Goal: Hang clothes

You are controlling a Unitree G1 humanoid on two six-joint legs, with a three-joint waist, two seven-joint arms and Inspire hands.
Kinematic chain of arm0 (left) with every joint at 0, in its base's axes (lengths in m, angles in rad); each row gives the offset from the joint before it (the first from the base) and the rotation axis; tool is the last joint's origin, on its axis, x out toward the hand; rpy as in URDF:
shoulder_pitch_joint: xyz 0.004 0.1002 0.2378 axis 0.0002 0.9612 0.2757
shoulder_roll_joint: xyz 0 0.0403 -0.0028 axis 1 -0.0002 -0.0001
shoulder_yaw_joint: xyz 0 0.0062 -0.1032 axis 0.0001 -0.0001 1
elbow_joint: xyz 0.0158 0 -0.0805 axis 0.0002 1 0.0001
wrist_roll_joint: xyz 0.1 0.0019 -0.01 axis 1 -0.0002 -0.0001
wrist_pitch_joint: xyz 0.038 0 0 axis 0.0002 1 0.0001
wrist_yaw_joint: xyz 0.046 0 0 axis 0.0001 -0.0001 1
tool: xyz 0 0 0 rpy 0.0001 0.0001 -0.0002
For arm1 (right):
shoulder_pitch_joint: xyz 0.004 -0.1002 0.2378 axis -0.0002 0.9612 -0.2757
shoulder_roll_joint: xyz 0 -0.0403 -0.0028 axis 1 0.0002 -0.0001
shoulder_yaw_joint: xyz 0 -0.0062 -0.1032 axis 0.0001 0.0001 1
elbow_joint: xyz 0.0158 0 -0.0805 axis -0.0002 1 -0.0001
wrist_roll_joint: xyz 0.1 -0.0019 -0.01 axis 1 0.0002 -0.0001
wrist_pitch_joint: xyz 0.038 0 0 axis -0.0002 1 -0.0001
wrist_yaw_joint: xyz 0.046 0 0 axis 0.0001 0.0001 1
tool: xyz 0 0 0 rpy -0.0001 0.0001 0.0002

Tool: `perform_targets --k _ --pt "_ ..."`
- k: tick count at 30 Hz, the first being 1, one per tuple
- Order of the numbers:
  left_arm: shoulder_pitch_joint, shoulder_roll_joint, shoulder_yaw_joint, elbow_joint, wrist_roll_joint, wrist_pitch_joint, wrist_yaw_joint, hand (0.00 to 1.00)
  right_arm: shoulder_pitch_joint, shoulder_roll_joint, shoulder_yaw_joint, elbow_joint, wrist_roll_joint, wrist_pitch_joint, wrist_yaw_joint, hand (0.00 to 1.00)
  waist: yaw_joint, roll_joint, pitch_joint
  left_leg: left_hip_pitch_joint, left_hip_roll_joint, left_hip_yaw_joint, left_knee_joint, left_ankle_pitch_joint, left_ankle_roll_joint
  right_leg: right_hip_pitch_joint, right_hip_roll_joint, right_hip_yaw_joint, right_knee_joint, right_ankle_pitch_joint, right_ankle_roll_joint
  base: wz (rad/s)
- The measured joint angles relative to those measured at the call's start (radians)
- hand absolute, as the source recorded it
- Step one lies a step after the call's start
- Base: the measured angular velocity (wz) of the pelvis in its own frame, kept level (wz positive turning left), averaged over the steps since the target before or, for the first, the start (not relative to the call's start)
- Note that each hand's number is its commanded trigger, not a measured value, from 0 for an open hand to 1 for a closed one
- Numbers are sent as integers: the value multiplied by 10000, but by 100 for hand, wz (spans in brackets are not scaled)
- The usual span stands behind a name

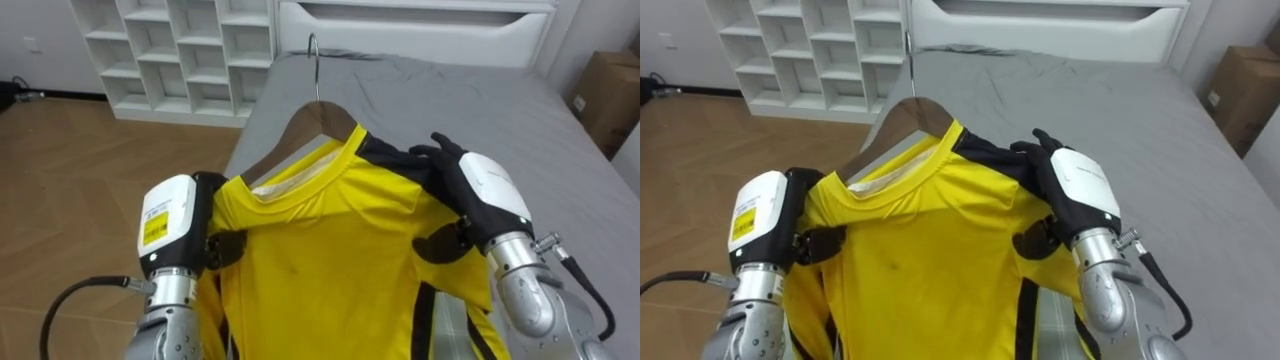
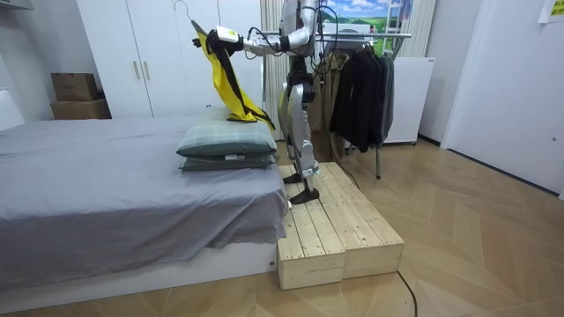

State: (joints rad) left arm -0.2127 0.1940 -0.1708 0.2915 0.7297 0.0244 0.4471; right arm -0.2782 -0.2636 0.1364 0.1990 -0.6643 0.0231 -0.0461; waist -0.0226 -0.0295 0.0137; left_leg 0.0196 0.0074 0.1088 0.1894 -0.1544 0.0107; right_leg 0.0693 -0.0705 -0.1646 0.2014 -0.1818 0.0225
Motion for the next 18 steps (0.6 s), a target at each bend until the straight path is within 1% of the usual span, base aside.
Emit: perform_targets --k 2,5,12,18 --pt "-1 -108 0 0 267 0 -64 100 -7 131 0 133 -45 -4 56 0 -3 7 4 1 0 -1 7 0 0 7 -1 -5 1 0 0 0" --pt "-1 -151 1 0 291 3 -206 100 -65 252 -34 298 -80 -4 61 0 -9 18 13 -1 1 4 12 0 0 7 -2 -6 2 0 0 0" --pt "-1 -204 2 -76 302 0 -271 100 -118 284 -89 301 -73 -12 69 0 11 9 17 -71 -1 -20 78 0 0 -9 -2 -11 1 0 0 0" --pt "-2 -281 2 -106 328 -1 -404 100 -383 310 -162 727 -279 -142 48 0 -6 -5 26 -62 -4 -30 80 0 0 -5 -4 -1 1 0 0 0"
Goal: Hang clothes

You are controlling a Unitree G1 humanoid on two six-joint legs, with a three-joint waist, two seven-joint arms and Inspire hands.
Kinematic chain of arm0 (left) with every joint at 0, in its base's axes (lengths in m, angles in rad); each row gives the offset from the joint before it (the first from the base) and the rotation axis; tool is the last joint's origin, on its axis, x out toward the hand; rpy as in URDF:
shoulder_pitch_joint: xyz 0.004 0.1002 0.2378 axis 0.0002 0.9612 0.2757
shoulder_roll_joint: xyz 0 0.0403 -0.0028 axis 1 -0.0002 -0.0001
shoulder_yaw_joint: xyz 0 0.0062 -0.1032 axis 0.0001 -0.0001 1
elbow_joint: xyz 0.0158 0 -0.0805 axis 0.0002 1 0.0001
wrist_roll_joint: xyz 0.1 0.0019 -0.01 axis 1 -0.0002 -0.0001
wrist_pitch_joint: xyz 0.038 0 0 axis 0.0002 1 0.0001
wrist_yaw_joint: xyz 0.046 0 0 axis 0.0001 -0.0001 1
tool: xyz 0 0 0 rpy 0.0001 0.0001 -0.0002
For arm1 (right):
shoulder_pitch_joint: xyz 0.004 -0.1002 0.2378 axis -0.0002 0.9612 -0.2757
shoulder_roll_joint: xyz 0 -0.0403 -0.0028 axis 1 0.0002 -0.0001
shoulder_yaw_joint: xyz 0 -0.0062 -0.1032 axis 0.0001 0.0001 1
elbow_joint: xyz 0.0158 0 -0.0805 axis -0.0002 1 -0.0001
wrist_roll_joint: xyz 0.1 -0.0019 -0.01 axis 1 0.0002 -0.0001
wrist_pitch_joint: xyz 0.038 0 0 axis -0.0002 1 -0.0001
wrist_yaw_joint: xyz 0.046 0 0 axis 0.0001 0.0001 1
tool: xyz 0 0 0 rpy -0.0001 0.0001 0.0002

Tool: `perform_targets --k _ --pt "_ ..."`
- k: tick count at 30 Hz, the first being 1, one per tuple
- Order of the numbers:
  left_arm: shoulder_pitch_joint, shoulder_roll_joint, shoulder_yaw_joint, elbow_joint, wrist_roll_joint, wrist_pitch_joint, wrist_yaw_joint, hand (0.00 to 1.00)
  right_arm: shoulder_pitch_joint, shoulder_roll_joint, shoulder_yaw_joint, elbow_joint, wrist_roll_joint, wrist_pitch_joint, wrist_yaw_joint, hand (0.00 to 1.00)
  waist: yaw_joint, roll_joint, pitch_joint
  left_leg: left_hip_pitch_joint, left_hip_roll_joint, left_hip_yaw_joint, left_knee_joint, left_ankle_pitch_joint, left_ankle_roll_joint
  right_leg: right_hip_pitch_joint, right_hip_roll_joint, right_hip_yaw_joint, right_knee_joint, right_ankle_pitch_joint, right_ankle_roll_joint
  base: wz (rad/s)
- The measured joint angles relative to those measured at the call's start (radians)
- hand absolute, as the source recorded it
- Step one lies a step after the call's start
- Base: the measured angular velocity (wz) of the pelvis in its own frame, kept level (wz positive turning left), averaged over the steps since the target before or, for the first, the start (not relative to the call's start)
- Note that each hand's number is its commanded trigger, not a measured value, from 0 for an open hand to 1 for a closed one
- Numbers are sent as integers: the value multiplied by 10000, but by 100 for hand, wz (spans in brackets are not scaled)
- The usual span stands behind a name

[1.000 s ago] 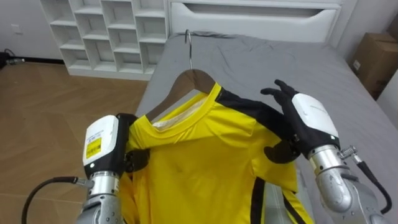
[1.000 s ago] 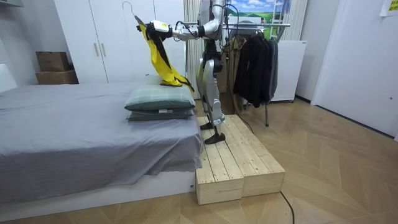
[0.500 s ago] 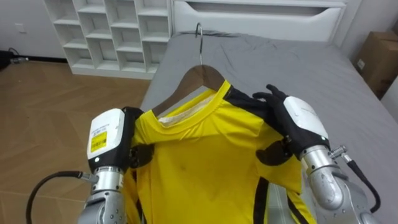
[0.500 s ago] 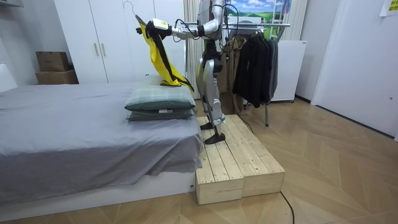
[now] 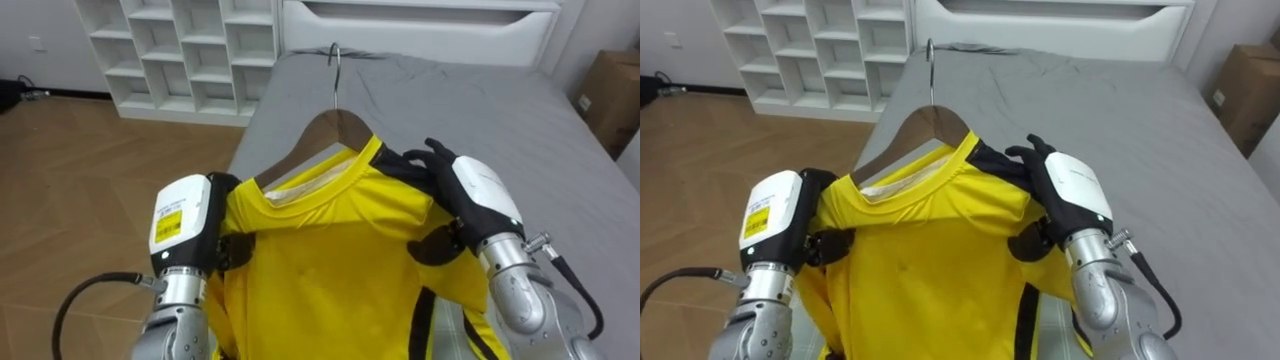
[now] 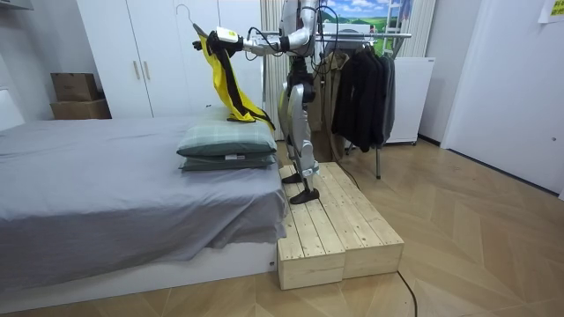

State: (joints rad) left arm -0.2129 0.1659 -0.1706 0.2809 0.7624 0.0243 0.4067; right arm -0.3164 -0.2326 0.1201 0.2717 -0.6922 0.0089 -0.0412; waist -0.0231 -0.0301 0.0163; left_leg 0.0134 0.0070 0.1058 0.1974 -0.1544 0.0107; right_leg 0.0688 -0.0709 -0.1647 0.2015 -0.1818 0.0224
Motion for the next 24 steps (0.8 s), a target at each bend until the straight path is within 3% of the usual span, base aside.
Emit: perform_targets --k 14,24 --pt "0 -401 -247 -243 577 200 -265 100 -6 27 -100 3 -192 72 8 0 -14 -26 15 -2 -3 13 -16 0 0 -13 -7 -36 -1 0 0 0" --pt "0 -475 -602 -254 549 207 -528 100 -151 83 -85 1 -146 72 169 0 1 -110 2 47 -3 43 -70 2 0 -12 -6 -14 0 0 0 0"
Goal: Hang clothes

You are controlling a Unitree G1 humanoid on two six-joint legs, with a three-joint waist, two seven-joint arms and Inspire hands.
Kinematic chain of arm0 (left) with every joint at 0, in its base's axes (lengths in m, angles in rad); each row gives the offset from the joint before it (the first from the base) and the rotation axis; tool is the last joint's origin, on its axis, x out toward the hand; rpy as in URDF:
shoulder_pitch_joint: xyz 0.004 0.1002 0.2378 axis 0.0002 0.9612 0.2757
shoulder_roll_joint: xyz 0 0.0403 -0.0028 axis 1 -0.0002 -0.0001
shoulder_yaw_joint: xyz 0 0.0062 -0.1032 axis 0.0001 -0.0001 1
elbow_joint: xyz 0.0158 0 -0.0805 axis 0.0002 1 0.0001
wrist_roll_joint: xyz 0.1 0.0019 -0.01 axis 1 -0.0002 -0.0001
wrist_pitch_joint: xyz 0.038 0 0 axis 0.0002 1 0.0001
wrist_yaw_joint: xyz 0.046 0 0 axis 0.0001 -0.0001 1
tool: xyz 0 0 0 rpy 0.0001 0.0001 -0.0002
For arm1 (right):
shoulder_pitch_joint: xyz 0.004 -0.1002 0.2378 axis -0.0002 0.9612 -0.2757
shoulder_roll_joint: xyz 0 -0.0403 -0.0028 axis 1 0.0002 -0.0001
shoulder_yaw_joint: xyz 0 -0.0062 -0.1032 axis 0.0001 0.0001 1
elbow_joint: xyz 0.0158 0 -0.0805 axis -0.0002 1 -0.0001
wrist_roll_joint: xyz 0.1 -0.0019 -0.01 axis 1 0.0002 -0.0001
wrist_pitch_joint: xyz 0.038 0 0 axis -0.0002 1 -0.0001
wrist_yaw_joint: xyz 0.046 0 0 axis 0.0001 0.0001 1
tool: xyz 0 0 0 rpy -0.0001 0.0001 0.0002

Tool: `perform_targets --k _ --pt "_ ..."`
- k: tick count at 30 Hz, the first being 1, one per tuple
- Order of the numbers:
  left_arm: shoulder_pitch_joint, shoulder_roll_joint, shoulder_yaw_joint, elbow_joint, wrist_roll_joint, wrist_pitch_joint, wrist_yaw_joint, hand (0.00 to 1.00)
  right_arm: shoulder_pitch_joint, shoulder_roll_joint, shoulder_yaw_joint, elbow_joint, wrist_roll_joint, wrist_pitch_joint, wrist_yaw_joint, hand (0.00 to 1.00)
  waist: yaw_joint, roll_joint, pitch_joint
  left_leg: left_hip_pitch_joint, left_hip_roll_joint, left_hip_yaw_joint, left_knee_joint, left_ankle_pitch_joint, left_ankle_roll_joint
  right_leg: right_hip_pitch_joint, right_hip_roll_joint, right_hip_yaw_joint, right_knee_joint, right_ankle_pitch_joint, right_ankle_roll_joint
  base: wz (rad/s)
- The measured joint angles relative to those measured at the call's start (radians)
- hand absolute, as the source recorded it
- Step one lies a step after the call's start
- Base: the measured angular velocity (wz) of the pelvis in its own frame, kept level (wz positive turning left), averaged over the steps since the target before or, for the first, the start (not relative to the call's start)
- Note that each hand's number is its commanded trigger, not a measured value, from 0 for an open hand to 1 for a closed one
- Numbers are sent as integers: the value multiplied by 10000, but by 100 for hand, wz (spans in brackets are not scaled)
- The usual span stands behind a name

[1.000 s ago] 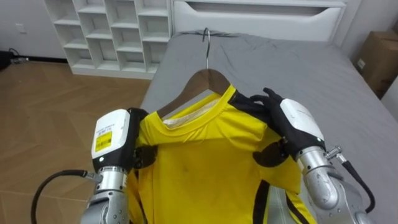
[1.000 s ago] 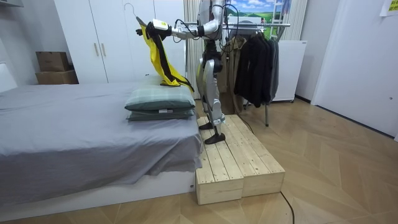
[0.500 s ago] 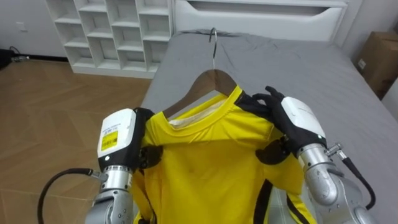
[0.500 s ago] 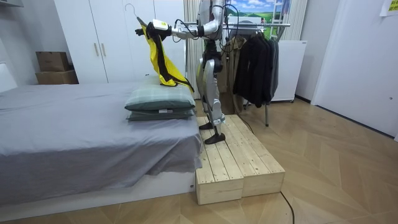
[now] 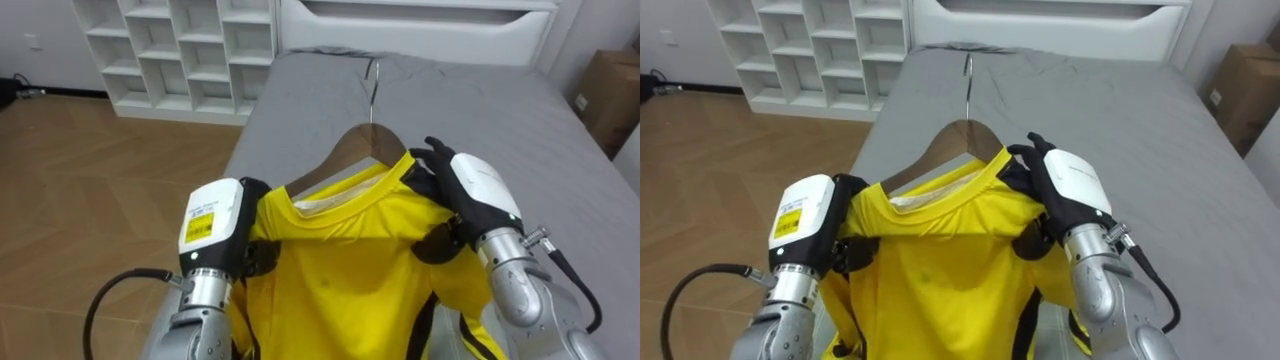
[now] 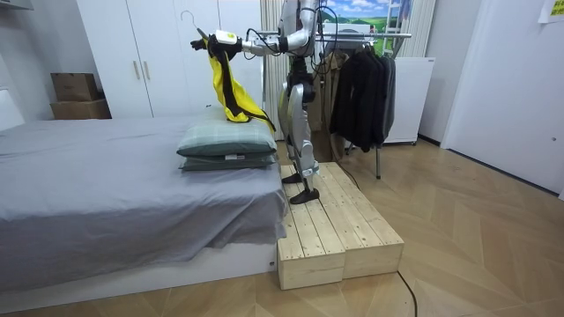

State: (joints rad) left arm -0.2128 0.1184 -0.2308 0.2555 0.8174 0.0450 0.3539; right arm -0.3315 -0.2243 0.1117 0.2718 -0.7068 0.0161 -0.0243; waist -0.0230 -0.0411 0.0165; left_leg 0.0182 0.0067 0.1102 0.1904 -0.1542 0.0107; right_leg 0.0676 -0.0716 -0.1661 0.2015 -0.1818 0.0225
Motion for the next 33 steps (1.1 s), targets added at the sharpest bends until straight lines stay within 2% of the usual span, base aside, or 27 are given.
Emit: perform_targets --k 7,15,17,18,23,33 --pt "0 -11 -44 -5 -15 0 -135 100 -7 82 -1 0 -3 13 33 0 8 -112 -13 27 4 34 0 0 0 -2 -2 19 11 0 0 0" --pt "1 -12 -68 -6 -28 0 -226 100 -7 87 -1 -1 -4 71 51 0 6 -136 -20 27 7 39 1 0 0 -6 -4 20 16 0 0 0" --pt "1 -12 -95 -6 -65 0 -358 100 -7 90 3 -1 -1 71 73 30 7 -163 -29 27 6 38 1 0 0 -6 -4 20 17 0 0 0" --pt "2 -12 -127 -6 -99 0 -434 100 -7 96 15 -3 47 71 86 100 14 -180 -39 27 7 39 1 0 0 -5 -4 18 16 0 0 0" --pt "7 14 -204 -5 -325 1 -536 100 -6 99 14 -13 161 71 120 100 11 -206 -55 75 3 2 0 0 0 52 -6 8 14 0 0 0" --pt "62 156 -211 -4 -401 -1 -547 100 -5 71 -197 296 410 92 -103 100 35 -244 -31 262 0 20 -11 -1 1 248 -6 -15 -11 1 0 0"
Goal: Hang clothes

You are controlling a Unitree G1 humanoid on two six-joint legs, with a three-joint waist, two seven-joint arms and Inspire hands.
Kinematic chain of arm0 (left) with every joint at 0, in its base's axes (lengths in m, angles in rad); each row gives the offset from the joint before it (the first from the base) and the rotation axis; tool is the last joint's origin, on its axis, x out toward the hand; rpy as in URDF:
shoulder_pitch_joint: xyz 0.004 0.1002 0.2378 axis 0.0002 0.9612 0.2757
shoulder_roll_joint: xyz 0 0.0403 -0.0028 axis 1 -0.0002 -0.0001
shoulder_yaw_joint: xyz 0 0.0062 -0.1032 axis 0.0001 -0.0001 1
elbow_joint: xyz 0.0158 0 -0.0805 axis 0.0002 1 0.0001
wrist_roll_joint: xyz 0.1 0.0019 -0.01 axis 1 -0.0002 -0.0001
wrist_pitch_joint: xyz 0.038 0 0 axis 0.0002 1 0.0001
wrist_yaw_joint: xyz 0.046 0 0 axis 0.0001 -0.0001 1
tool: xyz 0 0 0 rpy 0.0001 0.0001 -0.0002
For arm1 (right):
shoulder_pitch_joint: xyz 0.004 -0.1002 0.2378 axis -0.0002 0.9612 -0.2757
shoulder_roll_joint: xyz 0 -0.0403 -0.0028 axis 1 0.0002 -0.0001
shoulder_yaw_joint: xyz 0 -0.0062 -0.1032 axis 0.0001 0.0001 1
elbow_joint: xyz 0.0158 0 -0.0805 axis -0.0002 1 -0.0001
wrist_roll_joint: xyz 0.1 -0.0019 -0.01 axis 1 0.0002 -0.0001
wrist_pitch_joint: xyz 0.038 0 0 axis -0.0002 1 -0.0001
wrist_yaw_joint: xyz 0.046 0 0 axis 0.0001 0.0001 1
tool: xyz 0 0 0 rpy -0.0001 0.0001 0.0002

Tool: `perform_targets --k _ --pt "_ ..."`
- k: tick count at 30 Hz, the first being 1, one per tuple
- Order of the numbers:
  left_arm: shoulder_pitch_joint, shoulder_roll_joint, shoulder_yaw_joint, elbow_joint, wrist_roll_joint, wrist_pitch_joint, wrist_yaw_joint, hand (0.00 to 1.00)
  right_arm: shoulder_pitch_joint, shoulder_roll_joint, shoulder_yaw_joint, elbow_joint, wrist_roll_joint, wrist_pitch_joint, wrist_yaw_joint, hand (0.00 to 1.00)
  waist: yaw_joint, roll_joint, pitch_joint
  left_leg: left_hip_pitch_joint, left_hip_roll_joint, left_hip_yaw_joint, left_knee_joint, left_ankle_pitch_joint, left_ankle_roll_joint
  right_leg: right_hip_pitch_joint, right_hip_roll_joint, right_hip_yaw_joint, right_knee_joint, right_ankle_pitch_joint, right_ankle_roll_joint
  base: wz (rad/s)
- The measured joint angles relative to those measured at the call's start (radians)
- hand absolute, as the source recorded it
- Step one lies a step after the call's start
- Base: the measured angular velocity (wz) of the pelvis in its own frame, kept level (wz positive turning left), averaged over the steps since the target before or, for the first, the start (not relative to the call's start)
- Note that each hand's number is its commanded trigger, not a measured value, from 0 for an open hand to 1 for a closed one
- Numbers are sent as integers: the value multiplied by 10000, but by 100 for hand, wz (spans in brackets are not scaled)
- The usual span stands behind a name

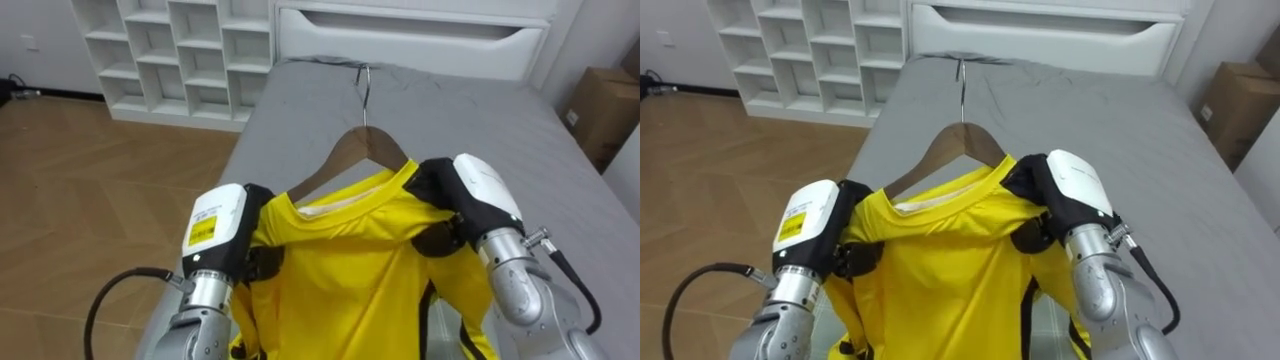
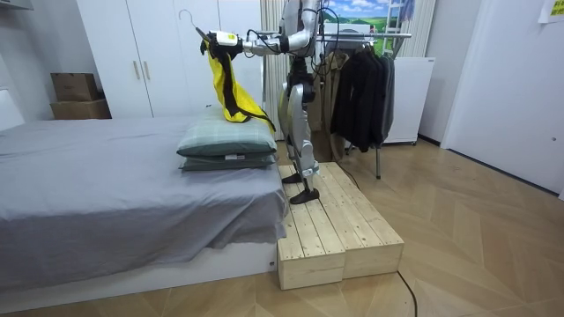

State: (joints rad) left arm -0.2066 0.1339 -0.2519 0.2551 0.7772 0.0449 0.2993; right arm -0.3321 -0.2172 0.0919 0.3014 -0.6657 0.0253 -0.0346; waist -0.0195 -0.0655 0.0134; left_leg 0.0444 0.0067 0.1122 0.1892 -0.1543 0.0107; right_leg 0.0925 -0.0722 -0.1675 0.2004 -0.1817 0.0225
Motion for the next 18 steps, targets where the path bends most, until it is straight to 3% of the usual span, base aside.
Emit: perform_targets --k 18 --pt "-5 237 31 -203 182 6 -113 100 12 -207 203 72 -793 87 90 100 -103 67 -13 -46 12 -48 61 -5 -2 33 1 -84 -6 0 -1 1"
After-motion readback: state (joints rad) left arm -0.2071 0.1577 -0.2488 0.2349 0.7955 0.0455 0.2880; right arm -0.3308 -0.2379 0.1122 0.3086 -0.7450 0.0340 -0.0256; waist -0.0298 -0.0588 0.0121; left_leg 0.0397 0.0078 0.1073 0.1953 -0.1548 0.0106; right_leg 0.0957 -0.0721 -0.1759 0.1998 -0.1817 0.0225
